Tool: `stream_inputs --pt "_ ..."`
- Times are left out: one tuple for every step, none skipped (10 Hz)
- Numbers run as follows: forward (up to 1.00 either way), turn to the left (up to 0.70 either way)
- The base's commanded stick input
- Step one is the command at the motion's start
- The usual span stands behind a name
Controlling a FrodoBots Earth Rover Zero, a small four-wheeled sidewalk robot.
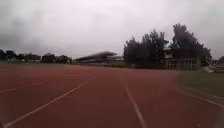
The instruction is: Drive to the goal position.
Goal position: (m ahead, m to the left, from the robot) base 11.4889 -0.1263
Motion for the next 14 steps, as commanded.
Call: stream_inputs --pt "0.7 0.0" --pt "0.7 0.0" --pt "0.7 0.0" --pt "0.7 0.0" --pt "0.7 0.0" --pt "0.7 0.0" --pt "0.7 0.0" --pt "0.7 0.0" --pt "0.7 0.0" --pt "0.7 0.0" --pt "0.7 0.0" --pt "0.7 0.0" --pt "0.7 0.0" --pt "0.7 0.0"
